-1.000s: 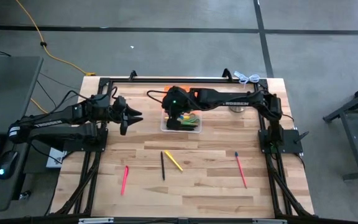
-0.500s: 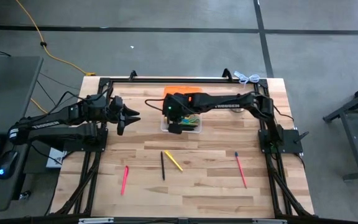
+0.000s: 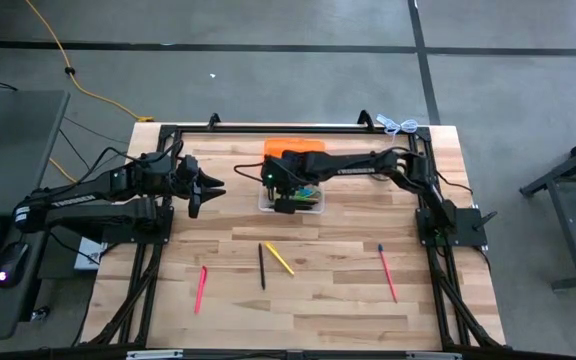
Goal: Pick & place school supplies into a supply box
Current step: Put the blue pen into the orange supply box
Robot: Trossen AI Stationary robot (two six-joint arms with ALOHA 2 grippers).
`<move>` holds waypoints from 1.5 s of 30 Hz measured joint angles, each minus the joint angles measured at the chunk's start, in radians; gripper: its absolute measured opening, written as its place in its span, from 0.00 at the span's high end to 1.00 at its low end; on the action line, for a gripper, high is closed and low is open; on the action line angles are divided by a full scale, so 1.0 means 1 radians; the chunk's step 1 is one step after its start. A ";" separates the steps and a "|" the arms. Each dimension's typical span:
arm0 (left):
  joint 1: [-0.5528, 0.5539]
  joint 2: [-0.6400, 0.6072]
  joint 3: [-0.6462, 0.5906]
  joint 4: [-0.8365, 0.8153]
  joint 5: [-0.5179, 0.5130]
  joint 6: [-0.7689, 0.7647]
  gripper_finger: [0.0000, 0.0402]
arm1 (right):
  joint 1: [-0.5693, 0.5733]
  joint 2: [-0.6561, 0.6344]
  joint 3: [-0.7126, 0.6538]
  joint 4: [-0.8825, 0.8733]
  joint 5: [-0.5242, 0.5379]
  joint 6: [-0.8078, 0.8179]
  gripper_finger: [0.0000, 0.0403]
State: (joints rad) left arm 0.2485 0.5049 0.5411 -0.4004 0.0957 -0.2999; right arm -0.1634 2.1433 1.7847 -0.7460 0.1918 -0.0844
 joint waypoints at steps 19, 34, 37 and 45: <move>0.000 0.000 0.000 0.000 0.001 0.004 0.58 | -0.014 0.062 0.001 0.005 -0.034 -0.005 0.94; 0.000 0.000 0.000 0.000 0.001 0.004 0.58 | -0.034 0.063 0.000 0.006 -0.119 -0.002 0.89; 0.000 0.000 0.000 0.000 0.001 0.004 0.58 | -0.034 0.063 0.000 0.006 -0.122 -0.002 0.88; 0.000 0.000 -0.001 0.000 0.001 0.004 0.58 | -0.034 0.063 0.000 0.001 -0.140 -0.003 0.85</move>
State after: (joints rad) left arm 0.2485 0.5049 0.5404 -0.4000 0.0967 -0.2958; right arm -0.1970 2.2066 1.7851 -0.7454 0.0522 -0.0870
